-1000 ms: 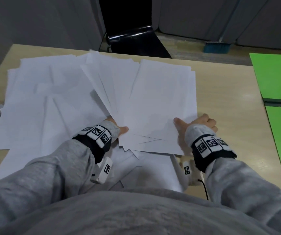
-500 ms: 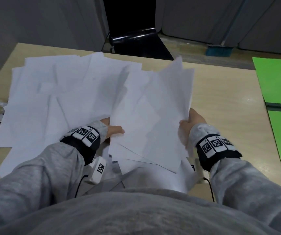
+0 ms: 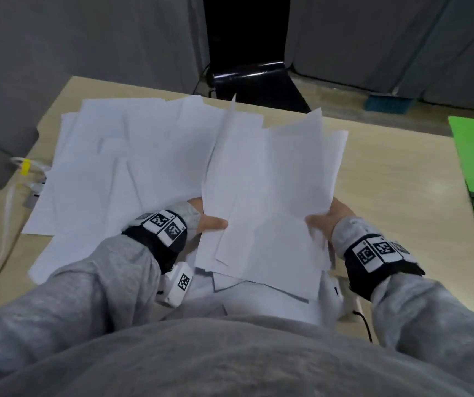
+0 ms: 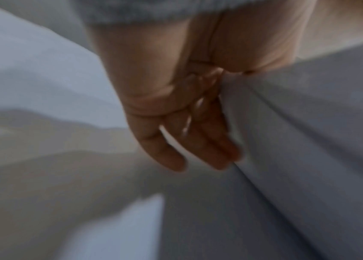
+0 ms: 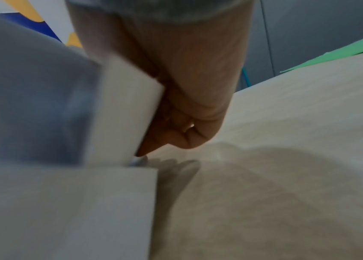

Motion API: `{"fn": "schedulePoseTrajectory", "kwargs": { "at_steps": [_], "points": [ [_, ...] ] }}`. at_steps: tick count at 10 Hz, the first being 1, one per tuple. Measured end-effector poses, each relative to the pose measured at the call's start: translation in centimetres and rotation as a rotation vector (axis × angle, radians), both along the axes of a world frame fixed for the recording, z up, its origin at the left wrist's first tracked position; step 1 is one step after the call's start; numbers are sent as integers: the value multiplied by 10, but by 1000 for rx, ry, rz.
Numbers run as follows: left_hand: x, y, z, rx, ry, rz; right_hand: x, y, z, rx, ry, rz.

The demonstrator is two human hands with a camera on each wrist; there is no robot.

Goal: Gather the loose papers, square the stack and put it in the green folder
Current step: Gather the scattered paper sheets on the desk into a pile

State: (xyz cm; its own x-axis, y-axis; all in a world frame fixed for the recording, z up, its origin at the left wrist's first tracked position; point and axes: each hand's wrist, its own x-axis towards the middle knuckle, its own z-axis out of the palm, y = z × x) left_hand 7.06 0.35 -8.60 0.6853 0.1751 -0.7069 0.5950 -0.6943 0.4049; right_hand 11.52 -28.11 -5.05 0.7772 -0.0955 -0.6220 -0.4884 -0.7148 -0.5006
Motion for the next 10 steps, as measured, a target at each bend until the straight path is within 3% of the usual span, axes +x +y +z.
{"fn": "schedulePoseTrajectory", "kwargs": {
  "at_steps": [1, 2, 3, 4, 5, 6, 7, 8, 9, 10],
  "points": [
    [-4, 16, 14, 34, -37, 122, 4, 9, -1, -2, -16, -101],
    [-10, 39, 18, 317, -90, 364, 6, 12, -4, 18, -37, -109],
    [-16, 52, 23, 367, -25, 490, 6, 10, -5, 61, -62, -117],
    [-13, 57, 19, 396, 8, 275, 4, 12, -1, 104, -71, -119],
    [-6, 45, 16, 232, -35, 355, 6, 26, 0, 86, -31, -27],
    [-4, 28, 14, 139, -60, 368, 9, 44, -2, 32, 25, 130],
    [-6, 18, 15, -8, -79, 351, 8, 53, -6, 28, 64, 179],
    [-5, 18, 16, -100, -135, 269, 6, 54, -11, 90, 42, 149],
    [-6, 28, 18, -248, -126, 313, 8, 52, -13, 168, 29, 69],
    [-12, 37, 22, -615, -159, 532, 10, 49, -13, 212, -10, 7]
  ]
}}
